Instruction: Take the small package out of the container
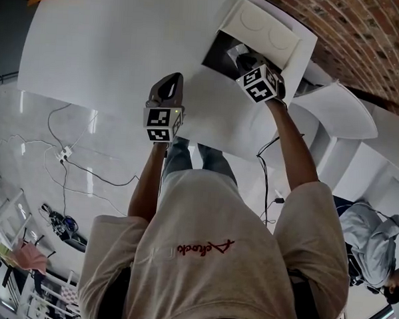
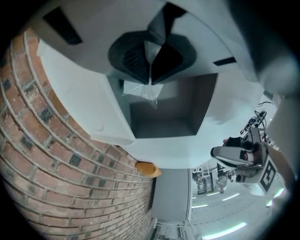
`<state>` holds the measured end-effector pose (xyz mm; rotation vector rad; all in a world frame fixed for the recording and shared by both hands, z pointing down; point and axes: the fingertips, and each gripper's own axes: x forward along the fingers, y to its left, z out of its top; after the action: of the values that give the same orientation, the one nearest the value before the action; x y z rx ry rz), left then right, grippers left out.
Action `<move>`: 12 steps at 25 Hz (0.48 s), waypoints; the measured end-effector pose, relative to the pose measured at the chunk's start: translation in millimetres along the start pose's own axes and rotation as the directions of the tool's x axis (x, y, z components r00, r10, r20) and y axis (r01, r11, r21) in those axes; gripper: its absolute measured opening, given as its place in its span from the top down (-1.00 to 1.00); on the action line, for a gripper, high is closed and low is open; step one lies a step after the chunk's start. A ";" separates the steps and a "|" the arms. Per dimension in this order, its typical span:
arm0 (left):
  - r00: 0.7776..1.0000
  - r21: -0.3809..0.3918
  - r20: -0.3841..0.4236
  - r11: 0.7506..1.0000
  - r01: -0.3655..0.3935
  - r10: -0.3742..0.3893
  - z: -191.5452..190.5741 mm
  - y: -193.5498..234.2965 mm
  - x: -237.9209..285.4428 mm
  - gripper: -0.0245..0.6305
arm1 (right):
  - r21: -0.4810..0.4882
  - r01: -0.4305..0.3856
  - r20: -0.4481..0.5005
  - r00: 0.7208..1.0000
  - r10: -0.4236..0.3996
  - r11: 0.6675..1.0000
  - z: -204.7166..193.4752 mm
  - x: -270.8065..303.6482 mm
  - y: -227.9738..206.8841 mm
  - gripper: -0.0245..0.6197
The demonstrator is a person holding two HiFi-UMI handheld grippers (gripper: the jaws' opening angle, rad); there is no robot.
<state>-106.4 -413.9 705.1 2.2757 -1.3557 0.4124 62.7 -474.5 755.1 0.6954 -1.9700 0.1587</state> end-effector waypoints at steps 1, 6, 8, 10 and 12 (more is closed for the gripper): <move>1.000 0.000 -0.001 1.000 -0.001 0.001 -0.6 0.0 -0.3 0.90 | 0.001 0.000 0.000 1.000 0.000 1.000 -0.3 -0.1 -0.3 0.85; 1.000 0.004 0.005 1.000 0.000 0.000 1.2 -0.8 -3.4 0.90 | -0.029 0.025 0.010 1.000 -0.025 0.999 2.9 -6.6 -0.2 0.88; 1.000 0.005 0.010 1.000 0.000 0.000 3.0 -0.9 -4.8 0.90 | -0.055 0.035 0.019 0.999 -0.034 0.998 5.5 -11.9 2.3 0.88; 1.000 0.009 0.013 1.000 0.002 -0.002 5.4 -1.9 -6.5 0.90 | -0.070 0.049 0.036 0.998 -0.046 0.996 10.0 -19.9 4.6 0.88; 1.000 0.014 0.019 1.000 0.006 -0.007 9.1 -4.8 -8.0 0.90 | -0.076 0.066 0.057 0.996 -0.062 0.995 15.3 -30.1 5.3 0.88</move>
<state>-105.7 -410.8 692.5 2.3001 -1.3584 0.4000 58.1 -464.0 722.9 0.7180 -1.9921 0.0241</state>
